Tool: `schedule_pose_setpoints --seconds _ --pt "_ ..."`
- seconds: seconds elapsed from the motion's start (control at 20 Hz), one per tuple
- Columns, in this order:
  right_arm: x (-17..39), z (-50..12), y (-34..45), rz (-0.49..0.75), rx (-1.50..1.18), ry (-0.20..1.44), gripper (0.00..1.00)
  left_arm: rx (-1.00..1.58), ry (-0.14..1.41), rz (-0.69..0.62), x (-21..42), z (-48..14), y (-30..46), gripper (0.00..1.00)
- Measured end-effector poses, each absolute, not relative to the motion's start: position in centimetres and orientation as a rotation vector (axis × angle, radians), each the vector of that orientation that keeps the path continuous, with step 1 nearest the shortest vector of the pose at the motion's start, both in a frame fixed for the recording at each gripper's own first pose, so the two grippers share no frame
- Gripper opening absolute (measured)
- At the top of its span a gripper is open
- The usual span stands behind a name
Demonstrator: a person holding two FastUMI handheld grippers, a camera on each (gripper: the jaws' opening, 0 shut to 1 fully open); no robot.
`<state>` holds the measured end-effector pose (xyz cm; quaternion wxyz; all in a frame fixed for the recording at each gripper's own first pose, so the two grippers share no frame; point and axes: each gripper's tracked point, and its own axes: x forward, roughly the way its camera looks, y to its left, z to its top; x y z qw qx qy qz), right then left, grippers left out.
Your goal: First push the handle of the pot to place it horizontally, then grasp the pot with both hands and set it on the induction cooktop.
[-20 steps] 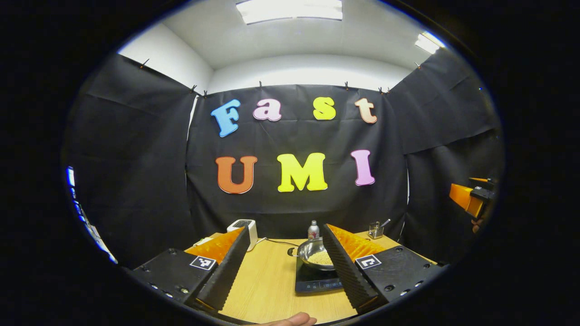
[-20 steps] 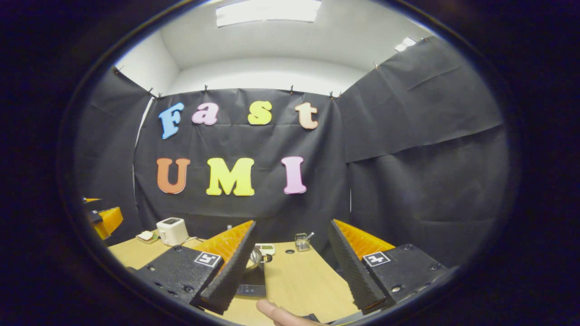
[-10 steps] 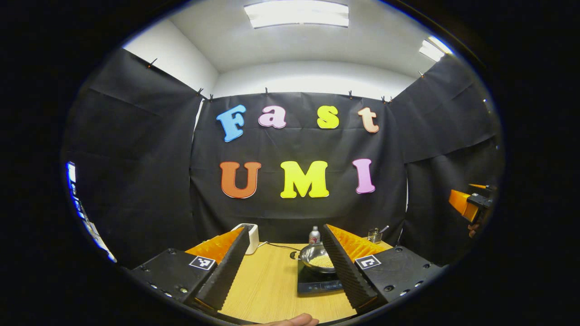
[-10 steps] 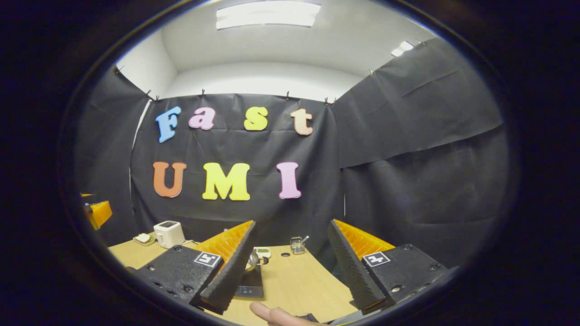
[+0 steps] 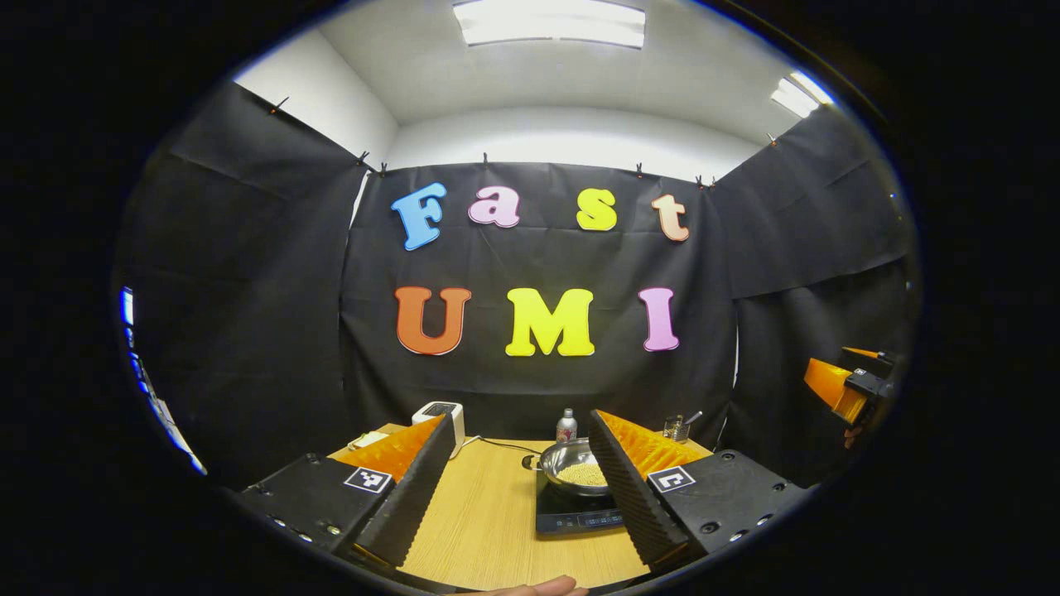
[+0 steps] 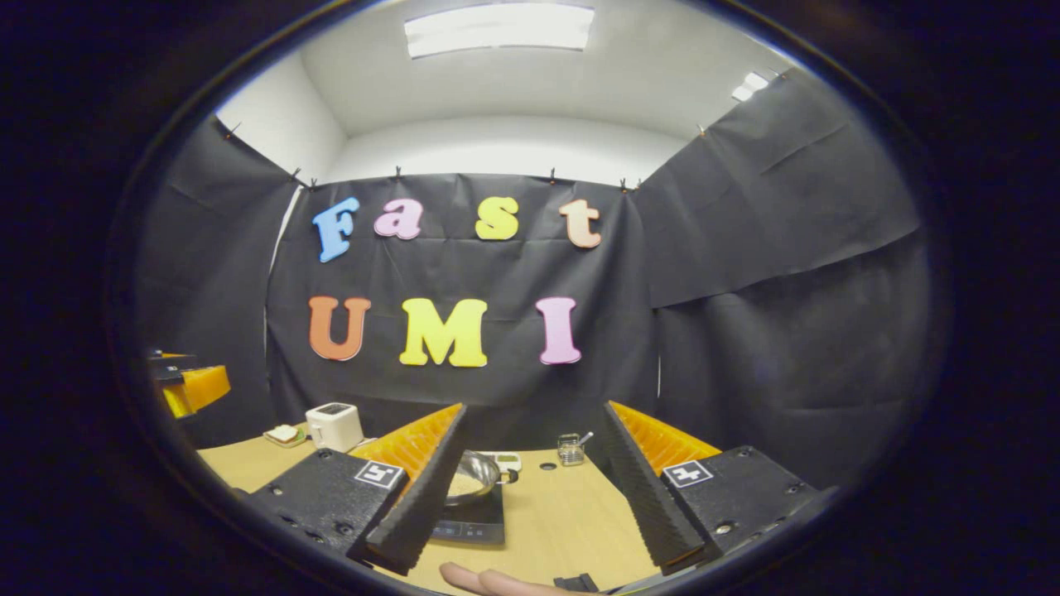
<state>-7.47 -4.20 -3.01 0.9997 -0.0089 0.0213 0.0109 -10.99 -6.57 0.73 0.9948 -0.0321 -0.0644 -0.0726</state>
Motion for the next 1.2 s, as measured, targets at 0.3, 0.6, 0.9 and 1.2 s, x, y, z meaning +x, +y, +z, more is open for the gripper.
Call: schedule_pose_setpoints --seconds 0.3,0.6,0.9,1.2 --pt "-7.2 -4.0 -4.8 0.017 -0.019 0.067 0.96 -0.045 -0.116 -0.160 -11.0 0.1 -7.4 0.96" --pt "-6.4 -5.0 -6.0 0.002 0.005 0.083 0.96 -0.025 -0.099 -0.178 -11.3 -0.6 -8.0 0.96" --pt "-6.3 -5.4 -6.7 0.003 0.014 0.084 0.99 -0.013 -0.106 -0.177 -11.0 -0.8 -8.7 0.96" --pt "-6.4 -5.3 -7.1 0.029 0.032 0.039 0.99 0.014 -0.076 -0.143 -9.6 -2.3 -8.8 0.96"
